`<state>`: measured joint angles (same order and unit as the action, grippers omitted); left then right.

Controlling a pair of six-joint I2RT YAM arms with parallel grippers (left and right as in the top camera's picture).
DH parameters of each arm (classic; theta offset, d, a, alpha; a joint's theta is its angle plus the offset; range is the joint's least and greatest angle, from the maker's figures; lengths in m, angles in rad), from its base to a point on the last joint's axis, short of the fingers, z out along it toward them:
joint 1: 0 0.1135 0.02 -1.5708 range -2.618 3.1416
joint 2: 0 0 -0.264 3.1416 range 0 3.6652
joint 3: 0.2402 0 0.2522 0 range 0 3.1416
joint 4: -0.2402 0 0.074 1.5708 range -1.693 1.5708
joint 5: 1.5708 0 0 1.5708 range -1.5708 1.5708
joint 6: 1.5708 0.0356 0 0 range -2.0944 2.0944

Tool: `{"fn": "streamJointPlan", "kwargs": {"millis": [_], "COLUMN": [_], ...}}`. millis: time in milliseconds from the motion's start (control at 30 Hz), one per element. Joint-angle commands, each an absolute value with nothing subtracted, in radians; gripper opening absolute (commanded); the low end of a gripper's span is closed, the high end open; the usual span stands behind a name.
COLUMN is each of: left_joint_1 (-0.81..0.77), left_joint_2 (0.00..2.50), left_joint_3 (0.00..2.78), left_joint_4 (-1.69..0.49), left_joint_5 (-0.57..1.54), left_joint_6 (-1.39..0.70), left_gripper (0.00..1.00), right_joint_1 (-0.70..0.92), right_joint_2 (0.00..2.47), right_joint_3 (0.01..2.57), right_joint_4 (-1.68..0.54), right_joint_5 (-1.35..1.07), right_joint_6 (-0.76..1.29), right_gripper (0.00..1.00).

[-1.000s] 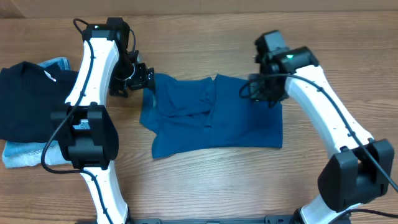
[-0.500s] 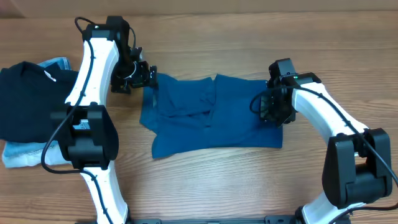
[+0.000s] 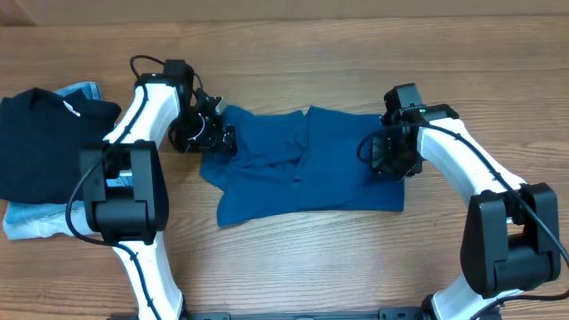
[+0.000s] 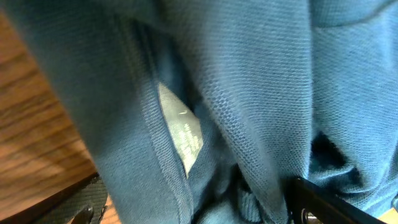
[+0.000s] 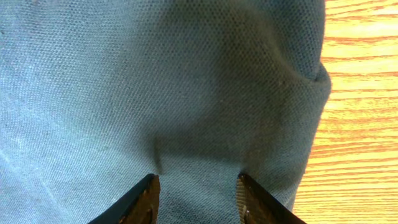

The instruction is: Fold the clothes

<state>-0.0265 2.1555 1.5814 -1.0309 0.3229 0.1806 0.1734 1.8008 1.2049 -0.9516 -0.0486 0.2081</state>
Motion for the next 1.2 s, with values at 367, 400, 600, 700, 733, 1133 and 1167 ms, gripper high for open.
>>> {"fn": "streamJointPlan", "kwargs": {"millis": [367,400,600,700,733,1133,1167], "left_joint_1": [-0.032,-0.032,-0.012,0.015,0.025,0.146,0.123], "left_joint_2": [2.139,2.139,2.137,2.137,2.137,2.137,2.137], "left_joint_3": [1.502,1.502,1.652,1.781,1.818,2.101,2.125], "left_joint_4": [-1.039,-1.05,-1.205,-1.272,-1.289,-1.451,-1.481], "left_joint_5": [0.329,0.3,0.191,0.172,0.166,0.2,0.2], "left_joint_6": [0.173,0.162,0.068,0.063,0.062,-0.042,-0.066], "left_gripper": [0.04,0.04,0.04,0.04,0.04,0.04,0.04], "right_joint_1": [0.175,0.175,0.175,0.175,0.175,0.099,0.099], "right_joint_2": [1.798,1.798,1.793,1.743,1.724,1.661,1.661], "right_joint_3": [1.201,1.201,1.229,1.325,1.357,1.433,1.433], "right_joint_4": [-0.95,-0.952,-0.965,-1.019,-1.037,-1.117,-1.118], "right_joint_5": [-0.059,-0.059,-0.058,-0.058,-0.057,-0.054,-0.054], "right_joint_6": [0.202,0.201,0.182,0.159,0.156,0.156,0.156], "right_gripper": [0.44,0.44,0.43,0.44,0.45,0.47,0.47]}}
